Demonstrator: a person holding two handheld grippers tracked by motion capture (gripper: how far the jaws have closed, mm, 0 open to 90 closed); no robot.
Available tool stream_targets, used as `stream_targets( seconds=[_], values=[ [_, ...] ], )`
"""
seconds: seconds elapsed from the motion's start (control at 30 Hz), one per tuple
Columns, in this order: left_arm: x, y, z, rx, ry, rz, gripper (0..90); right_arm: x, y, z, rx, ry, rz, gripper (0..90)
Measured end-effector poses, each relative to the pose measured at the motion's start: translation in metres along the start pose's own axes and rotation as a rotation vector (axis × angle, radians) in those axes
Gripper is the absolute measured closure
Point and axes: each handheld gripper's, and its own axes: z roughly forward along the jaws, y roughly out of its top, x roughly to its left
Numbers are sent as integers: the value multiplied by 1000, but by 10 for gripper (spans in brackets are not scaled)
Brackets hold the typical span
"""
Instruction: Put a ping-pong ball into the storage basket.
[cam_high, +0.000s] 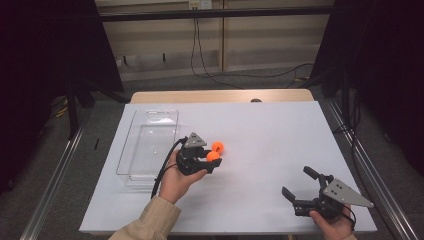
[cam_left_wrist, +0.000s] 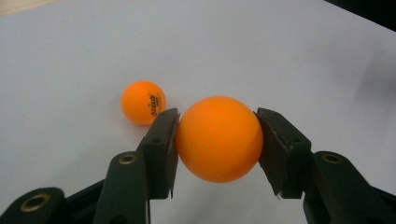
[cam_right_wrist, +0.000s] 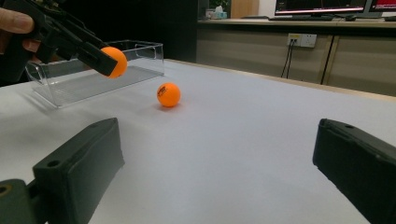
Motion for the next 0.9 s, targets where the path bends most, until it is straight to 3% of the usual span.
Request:
stream_targets(
  seconds=[0.9],
  values=[
    [10,7,-18,-6,28,-15,510,0,0,0,-1,2,-1,10]
  ],
)
